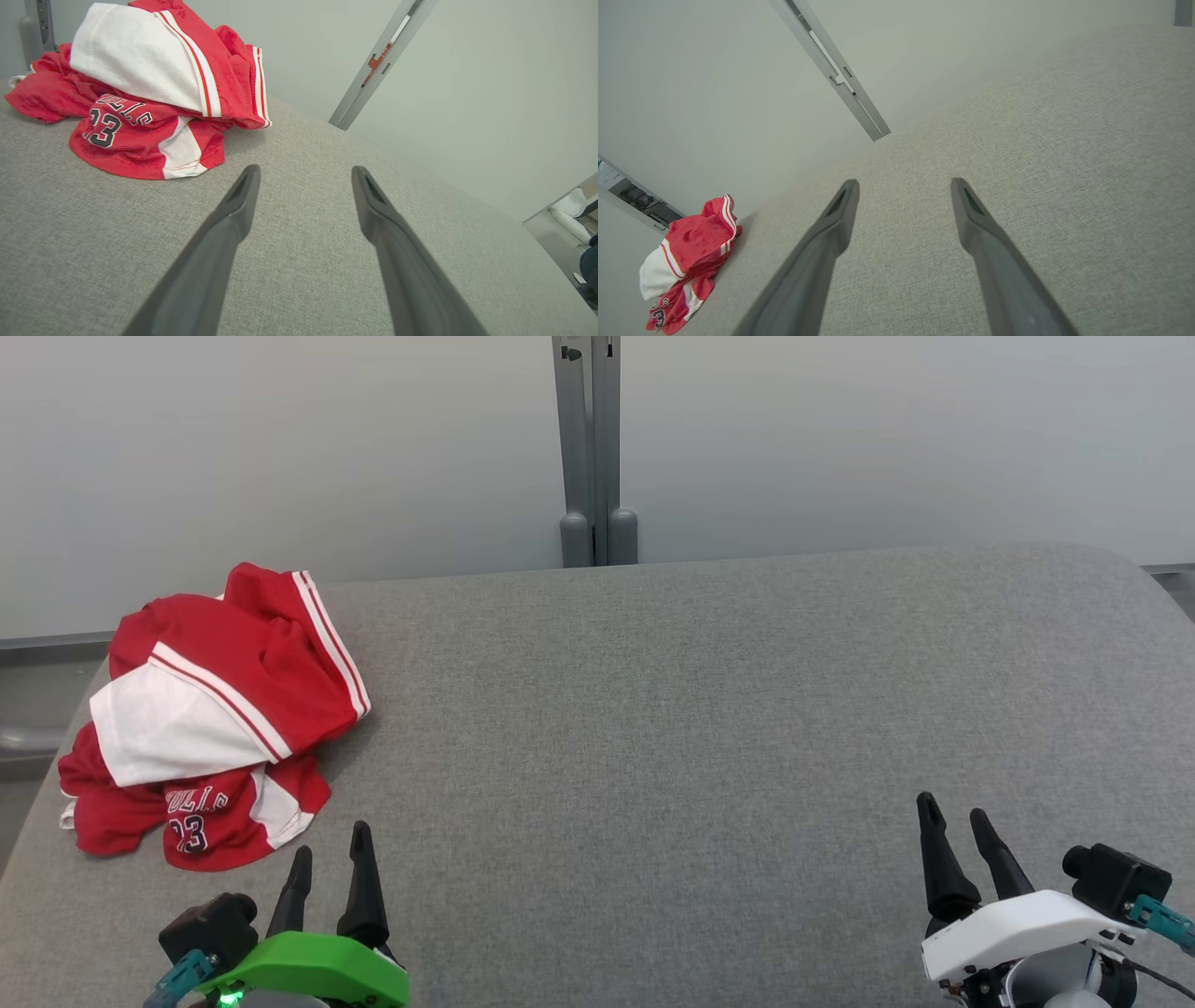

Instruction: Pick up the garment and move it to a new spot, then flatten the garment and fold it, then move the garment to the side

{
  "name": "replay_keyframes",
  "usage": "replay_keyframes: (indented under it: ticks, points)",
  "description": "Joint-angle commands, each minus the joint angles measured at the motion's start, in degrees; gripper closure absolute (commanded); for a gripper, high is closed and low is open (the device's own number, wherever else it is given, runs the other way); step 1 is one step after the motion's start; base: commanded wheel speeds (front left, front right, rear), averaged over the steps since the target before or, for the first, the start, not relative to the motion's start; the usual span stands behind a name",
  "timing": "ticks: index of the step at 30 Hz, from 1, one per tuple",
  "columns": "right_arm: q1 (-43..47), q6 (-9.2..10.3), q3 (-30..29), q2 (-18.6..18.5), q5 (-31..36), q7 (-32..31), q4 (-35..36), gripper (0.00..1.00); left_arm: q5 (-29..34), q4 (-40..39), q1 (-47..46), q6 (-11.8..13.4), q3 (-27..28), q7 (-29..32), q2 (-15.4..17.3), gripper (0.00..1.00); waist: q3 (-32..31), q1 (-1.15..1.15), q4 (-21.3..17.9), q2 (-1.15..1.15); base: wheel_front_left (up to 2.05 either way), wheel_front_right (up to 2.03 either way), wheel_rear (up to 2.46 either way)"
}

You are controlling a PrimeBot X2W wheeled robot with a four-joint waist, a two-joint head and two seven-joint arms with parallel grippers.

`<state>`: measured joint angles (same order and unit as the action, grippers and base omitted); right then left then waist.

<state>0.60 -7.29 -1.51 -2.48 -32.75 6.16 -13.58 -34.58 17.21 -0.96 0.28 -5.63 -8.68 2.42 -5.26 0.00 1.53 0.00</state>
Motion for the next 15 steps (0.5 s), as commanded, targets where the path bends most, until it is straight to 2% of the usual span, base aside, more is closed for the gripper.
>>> replay_keyframes:
  ticks: [1, 15]
  points:
    - [0.0, -0.27, 0.1, -0.3, 1.7, 0.6, 0.3, 0.00, 1.6, -0.2, 0.1, -0.1, -0.2, -0.5, 0.4, 0.00, -0.1, 0.00, 0.0, 0.00, 0.00, 0.00, 0.00]
    - [0.3, -0.29, 0.2, -0.4, 9.4, 2.7, -0.3, 0.00, 8.3, -0.1, 0.5, 0.1, -1.4, -2.4, 0.5, 0.00, 0.0, 0.00, 0.1, 0.00, 0.00, 0.00, 0.00]
